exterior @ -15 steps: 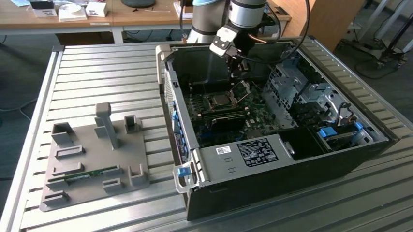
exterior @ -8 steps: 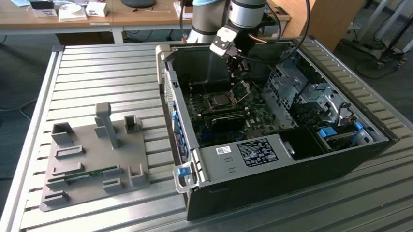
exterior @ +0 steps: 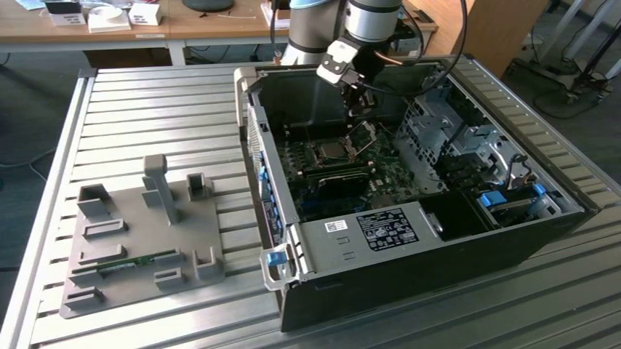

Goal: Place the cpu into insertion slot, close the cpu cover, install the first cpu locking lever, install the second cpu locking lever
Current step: 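Close the cpu cover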

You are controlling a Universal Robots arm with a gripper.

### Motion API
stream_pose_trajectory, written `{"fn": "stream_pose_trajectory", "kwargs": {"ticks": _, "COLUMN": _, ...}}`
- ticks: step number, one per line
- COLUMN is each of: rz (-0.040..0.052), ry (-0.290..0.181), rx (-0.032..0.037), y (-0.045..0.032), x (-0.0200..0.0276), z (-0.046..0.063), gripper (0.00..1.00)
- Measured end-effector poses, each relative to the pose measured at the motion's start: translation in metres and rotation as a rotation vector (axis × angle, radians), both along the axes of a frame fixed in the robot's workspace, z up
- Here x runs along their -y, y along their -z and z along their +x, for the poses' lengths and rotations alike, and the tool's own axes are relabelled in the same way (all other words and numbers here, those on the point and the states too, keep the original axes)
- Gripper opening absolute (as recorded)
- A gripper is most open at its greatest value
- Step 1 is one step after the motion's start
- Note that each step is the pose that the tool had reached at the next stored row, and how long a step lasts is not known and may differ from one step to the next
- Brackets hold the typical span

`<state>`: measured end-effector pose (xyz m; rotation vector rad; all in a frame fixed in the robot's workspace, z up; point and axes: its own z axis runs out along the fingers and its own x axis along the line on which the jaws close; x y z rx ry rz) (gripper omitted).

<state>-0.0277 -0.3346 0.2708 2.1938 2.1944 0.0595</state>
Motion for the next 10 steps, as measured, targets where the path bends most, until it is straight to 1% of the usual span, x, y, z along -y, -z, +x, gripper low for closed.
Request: {"fn": "stream_pose_trajectory", "kwargs": {"ticks": 10, "rz": 0.0, "ry": 0.0, "rx": 0.0, "y": 0.0, "x": 0.0, "z": 0.0015, "gripper": 0.11}}
